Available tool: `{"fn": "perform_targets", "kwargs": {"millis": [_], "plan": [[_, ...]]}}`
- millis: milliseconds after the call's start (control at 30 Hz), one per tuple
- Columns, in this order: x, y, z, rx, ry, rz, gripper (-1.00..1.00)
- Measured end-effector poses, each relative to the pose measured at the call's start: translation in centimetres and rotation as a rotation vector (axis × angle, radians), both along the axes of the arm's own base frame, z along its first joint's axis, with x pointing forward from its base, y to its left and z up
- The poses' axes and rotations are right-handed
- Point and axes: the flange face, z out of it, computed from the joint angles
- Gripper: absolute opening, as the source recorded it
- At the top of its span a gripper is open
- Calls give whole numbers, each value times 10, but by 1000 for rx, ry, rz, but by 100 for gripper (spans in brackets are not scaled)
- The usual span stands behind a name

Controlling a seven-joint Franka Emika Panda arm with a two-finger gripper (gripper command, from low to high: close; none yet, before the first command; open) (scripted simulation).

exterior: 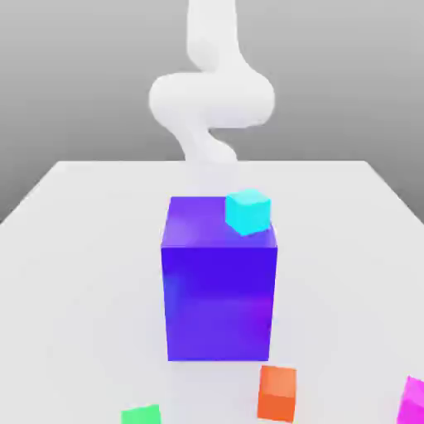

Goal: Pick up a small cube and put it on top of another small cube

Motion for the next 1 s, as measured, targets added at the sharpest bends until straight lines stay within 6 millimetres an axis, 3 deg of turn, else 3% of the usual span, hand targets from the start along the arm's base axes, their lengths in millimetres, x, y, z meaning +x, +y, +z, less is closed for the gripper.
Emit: {"fn": "perform_targets", "kwargs": {"millis": [267,500,667,767,1000], "plan": [[86,65,-101,-118,186,219,0],[129,131,-208,-211,337,424,0],[138,187,-292,-274,440,594,0],[138,210,-344,-306,502,681,0],[111,265,-470,-372,644,902,0]]}}
